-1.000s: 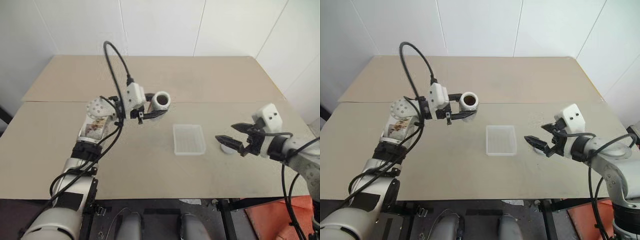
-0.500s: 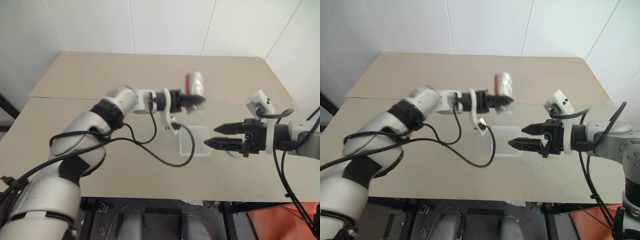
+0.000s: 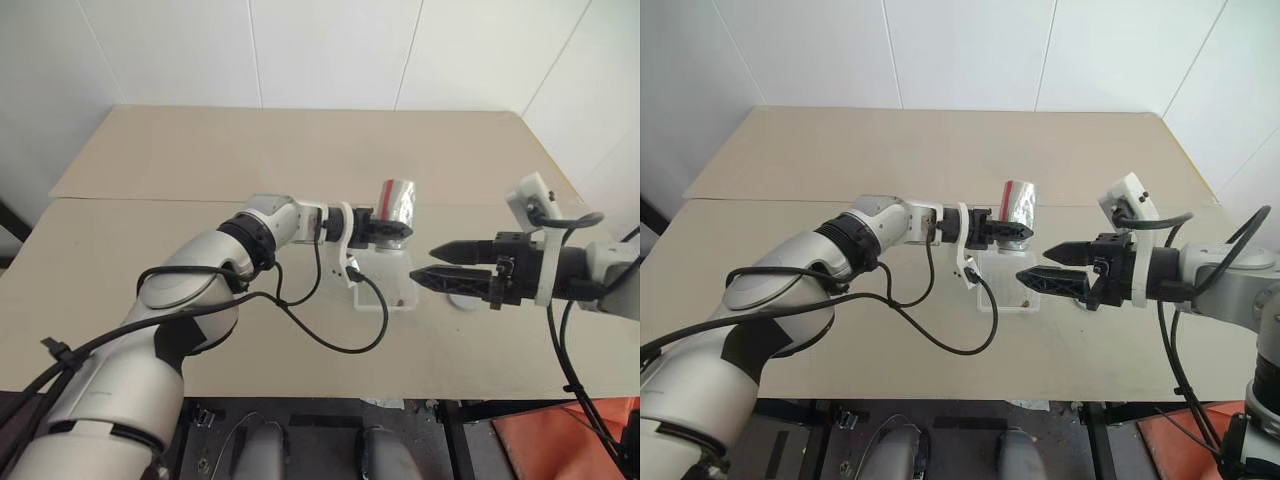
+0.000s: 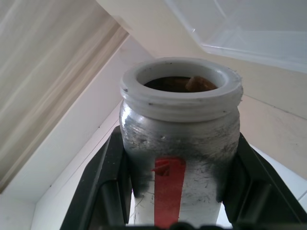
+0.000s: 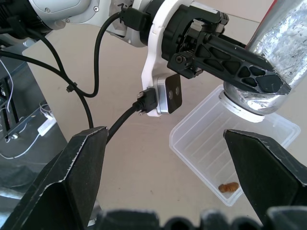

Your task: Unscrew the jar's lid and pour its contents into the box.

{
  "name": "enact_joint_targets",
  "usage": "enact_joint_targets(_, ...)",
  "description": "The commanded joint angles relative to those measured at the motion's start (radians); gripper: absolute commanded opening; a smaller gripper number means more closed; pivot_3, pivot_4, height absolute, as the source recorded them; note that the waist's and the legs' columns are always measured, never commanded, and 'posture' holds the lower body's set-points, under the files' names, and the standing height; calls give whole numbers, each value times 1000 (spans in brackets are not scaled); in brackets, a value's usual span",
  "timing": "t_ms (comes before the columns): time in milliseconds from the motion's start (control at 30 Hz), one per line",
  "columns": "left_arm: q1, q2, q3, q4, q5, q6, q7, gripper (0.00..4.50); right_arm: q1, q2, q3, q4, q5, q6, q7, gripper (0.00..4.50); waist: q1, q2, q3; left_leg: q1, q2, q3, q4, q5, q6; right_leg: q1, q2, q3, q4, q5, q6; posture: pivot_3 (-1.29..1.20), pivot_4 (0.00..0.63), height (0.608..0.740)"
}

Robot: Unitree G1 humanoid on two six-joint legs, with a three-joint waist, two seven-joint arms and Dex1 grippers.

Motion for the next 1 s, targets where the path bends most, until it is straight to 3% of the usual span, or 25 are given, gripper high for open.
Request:
enact_joint_targets(33, -5, 22, 48, 0, -85, -43, -23, 2021, 2, -29, -27, -16, 23, -22, -7, 4467, 0, 0, 0, 0, 0, 0, 0, 0, 0, 0, 0, 0, 0, 0, 0, 0, 150, 740)
enact_joint_targets(100, 15, 46, 131, 24, -216, -119, -90, 2021, 14, -41, -17, -37, -1, -55, 6, 4467, -1, 0, 0, 0, 0, 0, 0, 0, 0, 0, 0, 0, 0, 0, 0, 0, 150, 740)
enact_joint_targets(233, 126, 92, 412, 81, -691, -317, -472, 2021, 59, -67, 16, -97, -92, -163, 55, 4467, -10, 1, 0, 1, 1, 1, 0, 0, 0, 0, 0, 0, 1, 0, 0, 0, 150, 740)
enact_joint_targets(333, 303, 71, 678, -66, -1199, -111, -948, 2021, 115, -78, 62, -133, -208, -289, 99, 4467, -15, 1, -1, 2, 2, 2, 1, 0, 0, 0, 0, 1, 2, 0, 0, 0, 150, 740)
enact_joint_targets(400, 400, 50, 807, -224, -1417, 136, -1112, 2021, 125, -75, 87, -126, -251, -344, 129, 4467, -19, 1, -1, 2, 2, 2, 2, 0, 0, 1, 1, 0, 2, 0, 0, 0, 150, 740)
enact_joint_targets(467, 473, 34, 913, -369, -1566, 381, -1176, 2021, 119, -65, 111, -112, -284, -387, 150, 4467, -19, 1, -1, 2, 2, 1, 3, 0, 0, 1, 1, 0, 3, 0, 0, 0, 150, 740)
enact_joint_targets(667, 652, 20, 1089, -627, -1723, 728, -1126, 2021, 99, -58, 140, -77, -325, -440, 180, 4467, -26, 1, -1, 3, 1, 0, 3, 0, 0, 3, 1, 0, 2, 0, 0, 0, 150, 740)
enact_joint_targets(1000, 894, -11, 1109, -773, -1720, 760, -1120, 2021, 75, -49, 143, -55, -340, -446, 192, 4467, -18, 1, -1, 5, 1, 0, 3, 0, 0, 5, 1, 0, -1, 0, 0, 0, 150, 740)
